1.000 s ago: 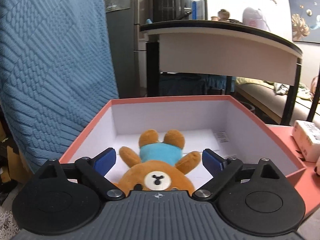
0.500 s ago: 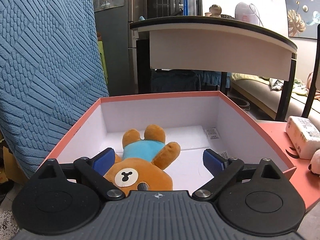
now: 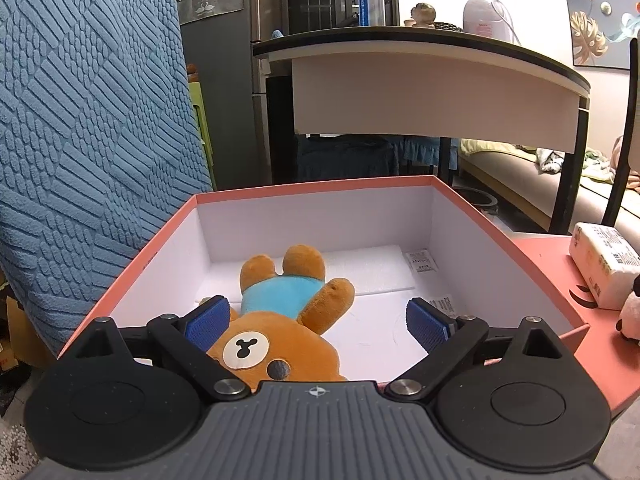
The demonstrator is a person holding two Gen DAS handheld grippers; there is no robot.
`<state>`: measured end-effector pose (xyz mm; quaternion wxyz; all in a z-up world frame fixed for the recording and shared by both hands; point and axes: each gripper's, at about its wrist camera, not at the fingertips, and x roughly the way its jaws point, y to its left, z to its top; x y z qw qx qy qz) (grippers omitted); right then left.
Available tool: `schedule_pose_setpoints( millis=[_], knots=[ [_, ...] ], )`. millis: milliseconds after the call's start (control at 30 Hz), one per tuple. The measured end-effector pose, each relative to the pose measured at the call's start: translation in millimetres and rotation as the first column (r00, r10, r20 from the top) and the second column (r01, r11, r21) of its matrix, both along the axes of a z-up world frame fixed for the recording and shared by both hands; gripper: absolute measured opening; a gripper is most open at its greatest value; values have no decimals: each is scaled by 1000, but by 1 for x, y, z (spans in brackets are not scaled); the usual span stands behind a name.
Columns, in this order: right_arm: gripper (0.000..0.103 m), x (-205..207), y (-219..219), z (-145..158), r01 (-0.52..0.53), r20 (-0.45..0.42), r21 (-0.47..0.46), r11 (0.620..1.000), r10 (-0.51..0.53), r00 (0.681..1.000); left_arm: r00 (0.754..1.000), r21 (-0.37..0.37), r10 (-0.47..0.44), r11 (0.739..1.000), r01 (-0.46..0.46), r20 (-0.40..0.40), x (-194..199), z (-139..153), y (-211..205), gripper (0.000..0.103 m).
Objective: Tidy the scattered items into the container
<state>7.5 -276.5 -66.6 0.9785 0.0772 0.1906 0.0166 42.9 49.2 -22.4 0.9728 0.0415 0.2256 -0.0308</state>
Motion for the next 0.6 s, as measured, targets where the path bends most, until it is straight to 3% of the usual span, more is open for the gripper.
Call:
schedule_pose_setpoints(
  millis=[600],
  knots=[
    [103,26,-24,-28,31,-73,-19,999,-32,997,1000,1,1,1000,-1,-7,-4,-1,-7,96]
  ],
)
